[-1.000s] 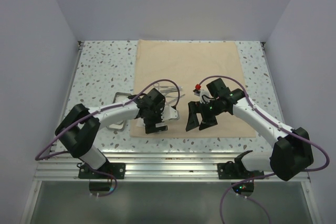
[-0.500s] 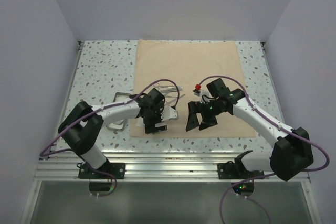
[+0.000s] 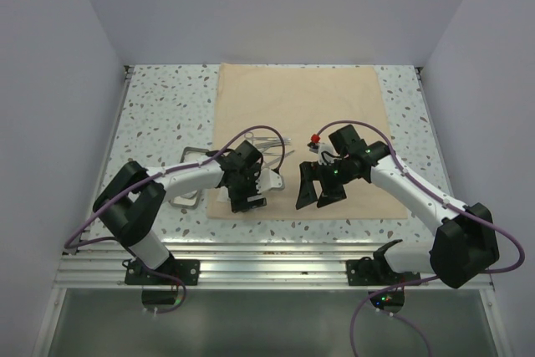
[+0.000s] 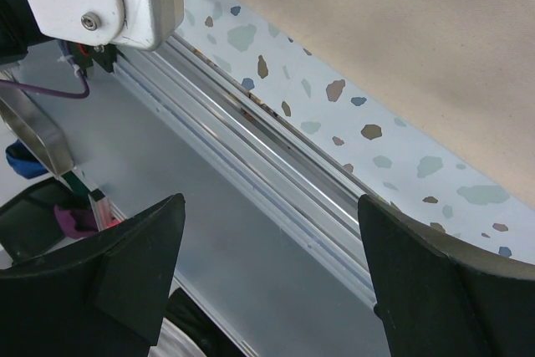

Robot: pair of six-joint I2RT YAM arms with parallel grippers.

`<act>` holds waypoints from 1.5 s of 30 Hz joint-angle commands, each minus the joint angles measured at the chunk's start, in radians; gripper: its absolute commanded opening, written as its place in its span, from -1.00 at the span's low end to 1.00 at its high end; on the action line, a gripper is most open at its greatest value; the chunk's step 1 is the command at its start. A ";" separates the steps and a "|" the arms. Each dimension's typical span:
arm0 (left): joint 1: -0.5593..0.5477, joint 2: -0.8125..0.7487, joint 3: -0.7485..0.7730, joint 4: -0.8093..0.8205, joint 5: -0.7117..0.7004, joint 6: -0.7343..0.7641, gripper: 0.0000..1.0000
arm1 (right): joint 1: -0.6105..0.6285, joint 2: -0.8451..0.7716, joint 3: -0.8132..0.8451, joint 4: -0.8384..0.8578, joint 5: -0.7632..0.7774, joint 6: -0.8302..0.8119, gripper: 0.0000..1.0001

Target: Prepare the surgical pack

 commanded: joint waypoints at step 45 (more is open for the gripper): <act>0.238 -0.160 0.076 -0.084 -0.228 -0.381 -0.10 | -0.001 -0.027 -0.008 0.024 -0.013 0.005 0.75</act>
